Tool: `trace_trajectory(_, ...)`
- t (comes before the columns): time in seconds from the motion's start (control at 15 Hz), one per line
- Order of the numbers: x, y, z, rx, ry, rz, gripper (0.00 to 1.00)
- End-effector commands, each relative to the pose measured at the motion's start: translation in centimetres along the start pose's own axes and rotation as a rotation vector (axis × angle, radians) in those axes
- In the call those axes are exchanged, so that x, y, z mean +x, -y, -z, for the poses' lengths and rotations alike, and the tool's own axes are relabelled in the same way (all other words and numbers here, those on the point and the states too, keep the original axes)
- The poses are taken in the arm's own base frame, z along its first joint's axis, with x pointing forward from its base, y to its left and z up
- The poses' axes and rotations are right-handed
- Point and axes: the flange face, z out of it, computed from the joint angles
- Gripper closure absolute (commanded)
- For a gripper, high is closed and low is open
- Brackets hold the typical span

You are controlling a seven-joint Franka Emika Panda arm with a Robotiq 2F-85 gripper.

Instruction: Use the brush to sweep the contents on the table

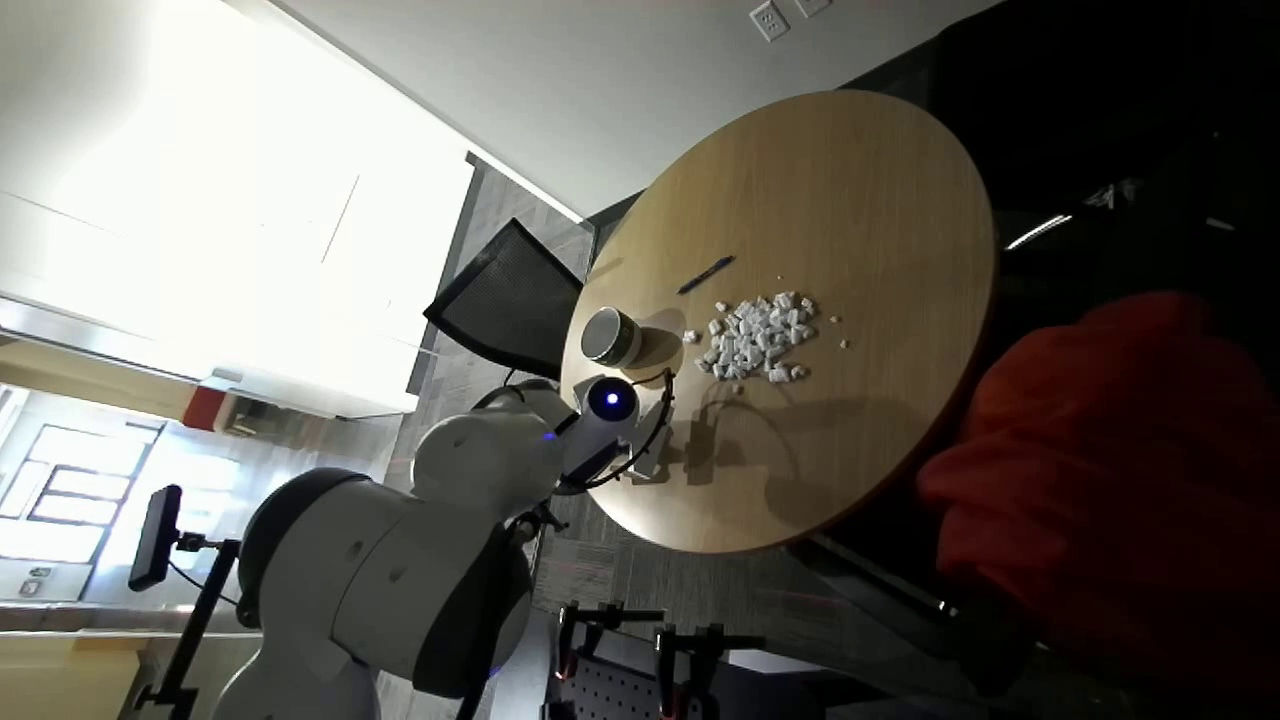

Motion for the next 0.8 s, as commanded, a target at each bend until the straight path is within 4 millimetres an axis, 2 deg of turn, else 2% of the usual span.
trace_trajectory(0.0, -0.2, 0.2, 0.7, -0.012, 0.057, 0.005, 0.0)
trace_trajectory(0.47, -0.3, 0.8, 1.4, -0.012, 0.065, 0.152, 0.0)
trace_trajectory(0.73, -1.1, 1.4, 2.2, -0.016, 0.071, 0.219, 0.0)
